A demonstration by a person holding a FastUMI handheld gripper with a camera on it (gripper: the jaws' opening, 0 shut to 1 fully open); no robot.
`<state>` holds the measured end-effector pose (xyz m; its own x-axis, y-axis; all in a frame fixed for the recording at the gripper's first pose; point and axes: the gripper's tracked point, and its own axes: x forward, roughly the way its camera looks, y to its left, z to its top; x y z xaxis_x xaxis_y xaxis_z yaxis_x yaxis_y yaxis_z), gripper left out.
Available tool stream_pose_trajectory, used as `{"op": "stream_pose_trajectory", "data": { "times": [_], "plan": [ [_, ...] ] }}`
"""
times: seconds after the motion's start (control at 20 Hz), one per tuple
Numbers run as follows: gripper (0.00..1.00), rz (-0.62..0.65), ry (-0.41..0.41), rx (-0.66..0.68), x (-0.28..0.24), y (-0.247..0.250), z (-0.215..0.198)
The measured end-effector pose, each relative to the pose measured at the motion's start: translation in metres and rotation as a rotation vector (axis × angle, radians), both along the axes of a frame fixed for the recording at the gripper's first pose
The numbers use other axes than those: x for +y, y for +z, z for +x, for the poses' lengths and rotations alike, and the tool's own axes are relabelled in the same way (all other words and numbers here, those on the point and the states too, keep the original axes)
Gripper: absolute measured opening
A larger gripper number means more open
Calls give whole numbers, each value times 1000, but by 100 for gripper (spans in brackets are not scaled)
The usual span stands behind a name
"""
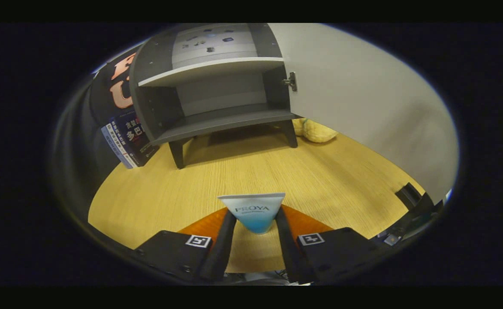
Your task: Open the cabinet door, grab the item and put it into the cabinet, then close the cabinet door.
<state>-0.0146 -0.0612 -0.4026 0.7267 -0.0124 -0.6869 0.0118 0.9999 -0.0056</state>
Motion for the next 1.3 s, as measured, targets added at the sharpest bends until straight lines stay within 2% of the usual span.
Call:
{"op": "stream_pose_trajectory", "data": {
  "times": [0.15,0.25,0.55,0.75,0.95,1.3],
  "plan": [
    [59,6,48,-55,11,35,9],
    [59,3,87,-128,22,77,26],
    [58,14,236,-392,82,249,93],
    [58,94,303,-473,123,336,150],
    [58,72,289,-455,135,368,223],
    [58,113,263,-376,153,355,321]
  ]
}}
